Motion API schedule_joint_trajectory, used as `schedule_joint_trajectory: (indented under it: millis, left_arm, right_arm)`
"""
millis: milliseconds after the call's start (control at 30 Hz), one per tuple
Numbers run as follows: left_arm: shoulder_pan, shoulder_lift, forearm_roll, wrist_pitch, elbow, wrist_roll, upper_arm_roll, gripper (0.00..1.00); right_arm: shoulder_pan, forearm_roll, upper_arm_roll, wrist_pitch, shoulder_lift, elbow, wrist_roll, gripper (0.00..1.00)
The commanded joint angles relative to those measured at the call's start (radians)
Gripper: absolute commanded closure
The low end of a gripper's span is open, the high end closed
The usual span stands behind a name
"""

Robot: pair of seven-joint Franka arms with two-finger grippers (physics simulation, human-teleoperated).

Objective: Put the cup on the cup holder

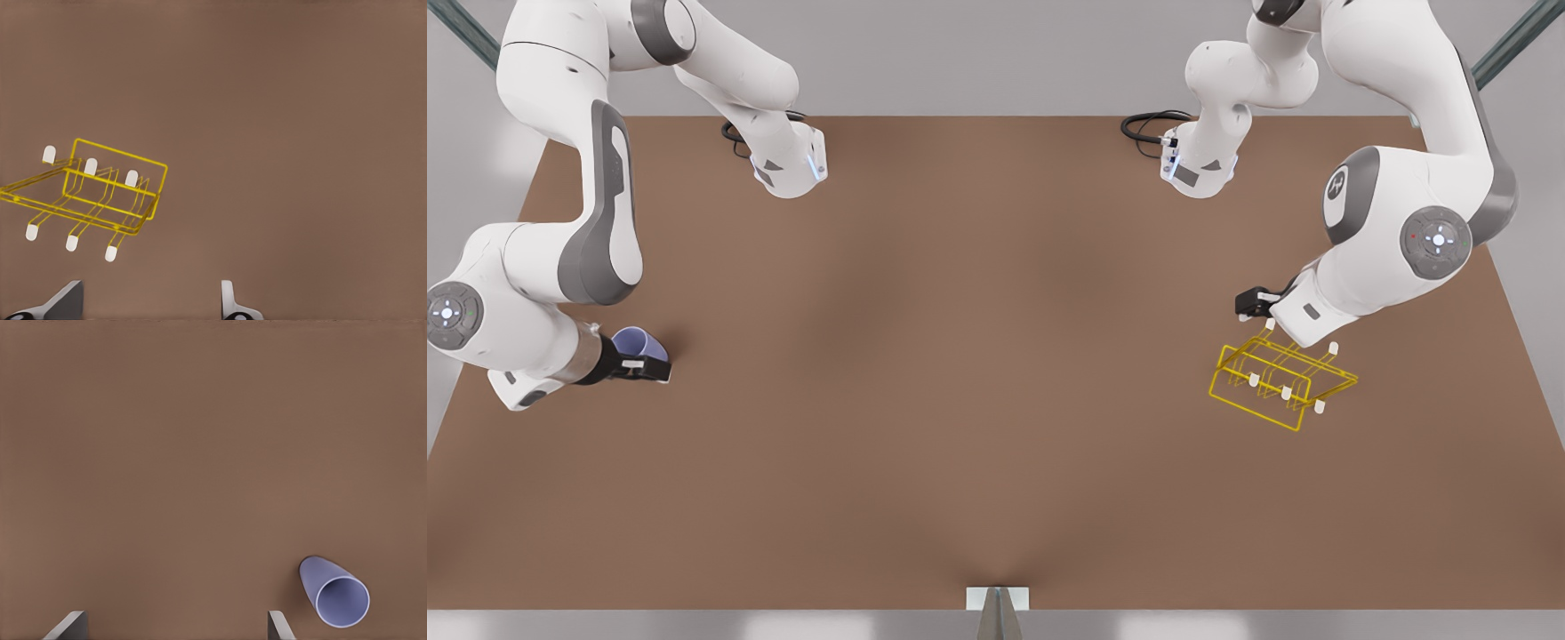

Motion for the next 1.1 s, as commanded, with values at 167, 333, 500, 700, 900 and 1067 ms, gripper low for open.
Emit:
schedule_joint_trajectory:
  millis: [167, 333, 500, 700, 900, 1067]
  left_arm:
    - [0.008, 0.017, 0.011, -0.016, -0.012, 0.018, 0.009, 0.00]
    - [0.008, 0.011, 0.009, -0.086, -0.012, 0.018, 0.008, 0.00]
    - [0.008, 0.014, 0.012, -0.089, -0.010, 0.016, 0.008, 0.00]
    - [0.008, 0.019, 0.011, -0.098, -0.013, 0.018, 0.008, 0.00]
    - [0.009, 0.017, 0.011, -0.100, -0.015, 0.018, 0.009, 0.00]
    - [0.009, 0.014, 0.012, -0.100, -0.015, 0.019, 0.009, 0.00]
  right_arm:
    - [0.008, -0.009, 0.000, 0.027, -0.001, -0.006, 0.028, 0.00]
    - [0.054, -0.007, 0.005, 0.189, 0.066, -0.105, 0.085, 0.00]
    - [0.078, -0.002, 0.008, 0.410, 0.063, -0.294, 0.258, 0.00]
    - [-0.087, 0.017, 0.013, 0.602, -0.027, -0.552, 0.125, 0.00]
    - [-0.199, 0.143, 0.000, 0.538, -0.066, -0.567, -0.084, 0.00]
    - [-0.236, 0.109, -0.069, 0.504, -0.073, -0.567, -0.162, 0.00]
